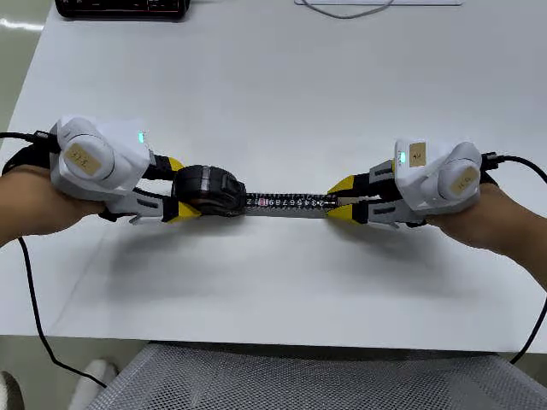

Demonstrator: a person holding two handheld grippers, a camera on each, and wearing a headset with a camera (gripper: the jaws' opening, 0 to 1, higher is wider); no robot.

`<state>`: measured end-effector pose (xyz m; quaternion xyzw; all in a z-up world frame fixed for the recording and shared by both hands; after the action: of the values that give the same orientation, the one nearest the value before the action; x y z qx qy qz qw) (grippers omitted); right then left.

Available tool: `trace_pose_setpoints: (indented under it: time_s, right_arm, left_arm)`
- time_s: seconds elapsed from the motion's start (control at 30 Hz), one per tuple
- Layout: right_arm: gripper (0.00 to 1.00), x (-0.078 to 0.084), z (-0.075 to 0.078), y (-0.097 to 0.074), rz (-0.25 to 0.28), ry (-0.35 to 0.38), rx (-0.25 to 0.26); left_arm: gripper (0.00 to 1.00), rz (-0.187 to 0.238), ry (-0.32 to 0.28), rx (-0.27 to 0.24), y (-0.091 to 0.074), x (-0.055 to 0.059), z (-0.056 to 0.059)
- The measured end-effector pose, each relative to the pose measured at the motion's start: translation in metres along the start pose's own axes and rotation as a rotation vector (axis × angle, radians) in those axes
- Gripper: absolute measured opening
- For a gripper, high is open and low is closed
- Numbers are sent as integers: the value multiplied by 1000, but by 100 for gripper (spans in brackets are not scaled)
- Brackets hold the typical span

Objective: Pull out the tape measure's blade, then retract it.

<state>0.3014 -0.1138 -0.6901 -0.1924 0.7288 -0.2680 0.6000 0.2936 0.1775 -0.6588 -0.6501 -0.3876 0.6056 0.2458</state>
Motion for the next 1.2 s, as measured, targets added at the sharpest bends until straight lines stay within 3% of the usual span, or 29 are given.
trace_pose_setpoints:
  time_s: [1.2]
  right_arm:
    - [9,27,5,-36,-45,21,47]
  left_arm:
    - [26,-5,6,3,0,-1,0]
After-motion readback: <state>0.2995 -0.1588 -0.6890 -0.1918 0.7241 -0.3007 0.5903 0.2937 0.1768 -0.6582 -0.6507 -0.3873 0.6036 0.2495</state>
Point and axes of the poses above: the centre of the closed fingertips' face, and the gripper's own axes: y roughly forward along the fingers, z roughly to its right, x roughly out of its underside, the point moved 9 cm from there along -y, roughly backward along the fingers, and after that the axes turned 11 degrees about y, right-handed, at the moved point
